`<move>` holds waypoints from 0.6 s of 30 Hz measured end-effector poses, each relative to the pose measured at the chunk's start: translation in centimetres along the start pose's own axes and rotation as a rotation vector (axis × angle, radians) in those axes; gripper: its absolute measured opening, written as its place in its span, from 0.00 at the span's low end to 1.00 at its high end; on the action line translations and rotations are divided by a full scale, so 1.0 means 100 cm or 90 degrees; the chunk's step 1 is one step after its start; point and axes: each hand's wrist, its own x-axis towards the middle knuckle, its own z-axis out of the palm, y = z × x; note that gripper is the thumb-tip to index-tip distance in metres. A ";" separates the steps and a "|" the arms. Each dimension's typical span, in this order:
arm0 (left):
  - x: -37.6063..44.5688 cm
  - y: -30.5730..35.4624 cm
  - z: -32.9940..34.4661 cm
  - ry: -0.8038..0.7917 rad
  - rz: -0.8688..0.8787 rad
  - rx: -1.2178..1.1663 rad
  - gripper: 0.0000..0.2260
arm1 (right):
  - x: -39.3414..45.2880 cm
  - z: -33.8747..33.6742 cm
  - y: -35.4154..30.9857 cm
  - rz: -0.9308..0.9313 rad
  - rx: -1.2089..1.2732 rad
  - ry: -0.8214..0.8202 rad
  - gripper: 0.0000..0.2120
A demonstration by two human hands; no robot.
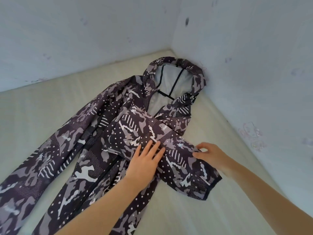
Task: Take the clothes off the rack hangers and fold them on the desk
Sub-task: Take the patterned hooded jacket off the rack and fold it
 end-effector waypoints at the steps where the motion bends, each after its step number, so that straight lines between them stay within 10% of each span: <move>1: -0.004 0.003 0.005 -0.006 -0.002 -0.013 0.31 | -0.005 -0.001 -0.008 -0.003 0.049 -0.020 0.12; 5: -0.005 -0.003 0.003 0.045 0.000 -0.196 0.25 | -0.016 0.000 -0.064 -0.057 0.195 -0.119 0.18; 11: -0.013 -0.022 -0.036 0.152 -0.322 -1.070 0.16 | 0.020 0.018 -0.142 -0.163 0.482 -0.116 0.11; 15: -0.023 -0.030 -0.034 0.151 -0.390 -1.312 0.18 | 0.055 0.033 -0.134 -0.148 0.226 0.140 0.17; 18: -0.027 -0.026 -0.027 0.128 -0.431 -1.284 0.09 | 0.066 0.046 -0.114 -0.143 0.054 0.071 0.17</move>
